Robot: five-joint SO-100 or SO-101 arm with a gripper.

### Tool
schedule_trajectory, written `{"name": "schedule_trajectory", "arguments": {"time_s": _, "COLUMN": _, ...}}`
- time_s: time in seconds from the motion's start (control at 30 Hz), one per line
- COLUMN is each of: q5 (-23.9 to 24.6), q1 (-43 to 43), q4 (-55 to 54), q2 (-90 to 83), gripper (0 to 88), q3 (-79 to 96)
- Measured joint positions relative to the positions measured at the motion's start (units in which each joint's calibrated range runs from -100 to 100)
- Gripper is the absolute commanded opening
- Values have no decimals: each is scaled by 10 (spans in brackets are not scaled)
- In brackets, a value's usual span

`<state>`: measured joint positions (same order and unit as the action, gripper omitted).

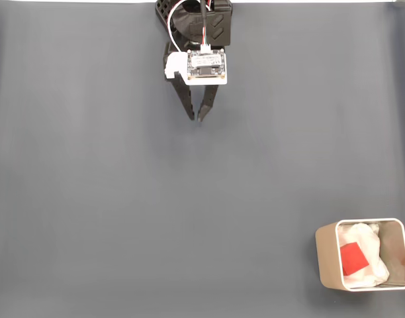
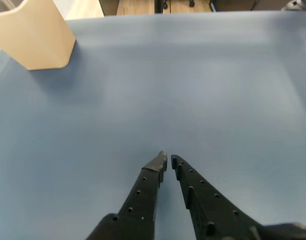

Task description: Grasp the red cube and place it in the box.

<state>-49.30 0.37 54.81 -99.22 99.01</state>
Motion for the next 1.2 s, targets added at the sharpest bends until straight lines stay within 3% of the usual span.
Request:
{"name": "schedule_trajectory", "arguments": {"time_s": 0.37, "q5": 5, "q1": -6, "q4": 146, "q2": 0, "gripper": 0, "q3": 0}}
{"name": "schedule_trajectory", "arguments": {"time_s": 0.63, "q5": -4, "q1": -1, "q4": 194, "q2": -8, "gripper": 0, "q3": 0}}
{"name": "schedule_trajectory", "arguments": {"time_s": 1.2, "q5": -6, "q1": -1, "q4": 201, "q2": -8, "gripper": 2, "q3": 0}}
